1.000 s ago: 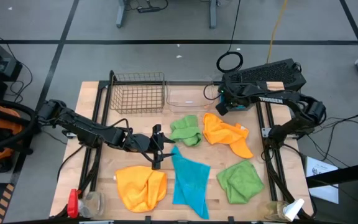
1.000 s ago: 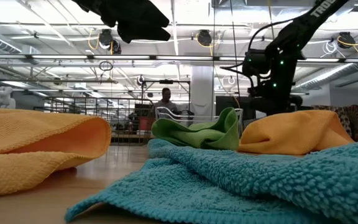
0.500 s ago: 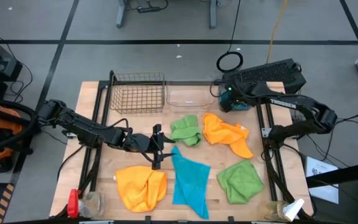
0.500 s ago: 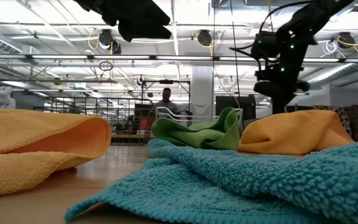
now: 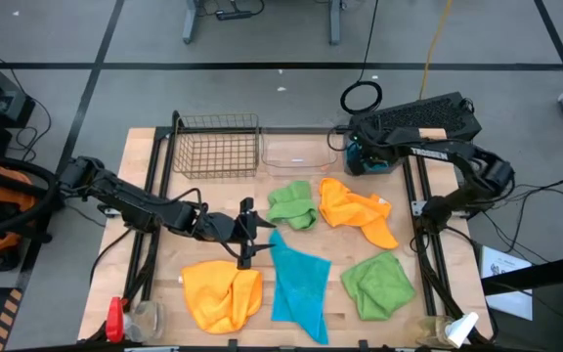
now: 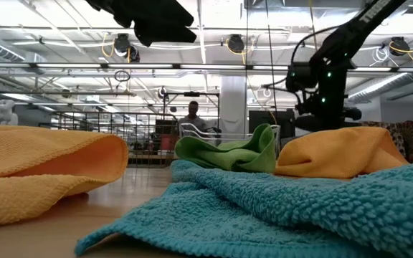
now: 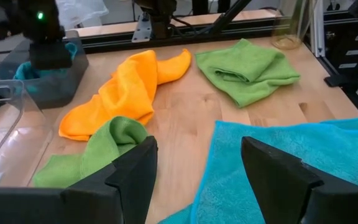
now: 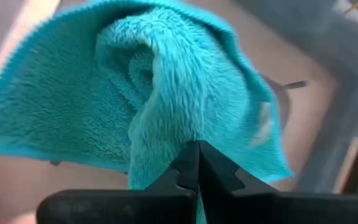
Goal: Sort microfiber towel by color & place in baskets
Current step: Put the left blue microfiber towel into the black bin
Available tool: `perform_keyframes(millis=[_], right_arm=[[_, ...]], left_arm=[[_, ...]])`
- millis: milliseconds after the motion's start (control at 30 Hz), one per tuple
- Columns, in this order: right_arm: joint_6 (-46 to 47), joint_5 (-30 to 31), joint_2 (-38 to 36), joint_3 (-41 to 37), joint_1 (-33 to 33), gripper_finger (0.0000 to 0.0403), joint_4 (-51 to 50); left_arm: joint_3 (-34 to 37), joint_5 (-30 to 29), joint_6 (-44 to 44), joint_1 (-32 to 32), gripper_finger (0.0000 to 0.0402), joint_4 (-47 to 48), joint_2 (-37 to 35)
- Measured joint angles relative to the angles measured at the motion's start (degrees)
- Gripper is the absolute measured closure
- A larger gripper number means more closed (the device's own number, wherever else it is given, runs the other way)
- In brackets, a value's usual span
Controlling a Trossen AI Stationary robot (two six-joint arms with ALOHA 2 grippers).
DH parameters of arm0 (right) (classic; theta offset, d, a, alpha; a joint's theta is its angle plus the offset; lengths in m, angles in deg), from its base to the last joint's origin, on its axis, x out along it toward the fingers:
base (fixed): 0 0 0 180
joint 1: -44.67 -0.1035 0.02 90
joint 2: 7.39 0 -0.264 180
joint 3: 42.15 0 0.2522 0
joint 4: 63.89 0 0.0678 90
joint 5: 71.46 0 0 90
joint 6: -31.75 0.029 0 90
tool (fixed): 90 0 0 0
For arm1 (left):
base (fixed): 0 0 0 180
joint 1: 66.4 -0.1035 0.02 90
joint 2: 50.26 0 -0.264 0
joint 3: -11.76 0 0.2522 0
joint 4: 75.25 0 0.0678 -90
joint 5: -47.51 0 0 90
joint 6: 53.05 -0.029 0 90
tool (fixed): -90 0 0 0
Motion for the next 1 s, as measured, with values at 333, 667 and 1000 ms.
perform_keyframes(millis=[333, 667, 1000], right_arm=[[-0.82, -3.07, 8.56, 0.17, -0.02, 0.0403, 8.11], [-2.19, -2.97, 6.48, -0.25, 0.0, 0.0403, 6.92], [-1.12, -2.2, -2.98, -0.11, 0.31, 0.0403, 1.22]], left_arm=[[0.0, 0.0, -0.21, 0.36, 0.0164, 0.06, 0.0], [0.0, 0.0, -0.33, 0.32, 0.0164, 0.06, 0.0], [0.0, 0.0, -0.31, 0.32, 0.0164, 0.04, 0.0]])
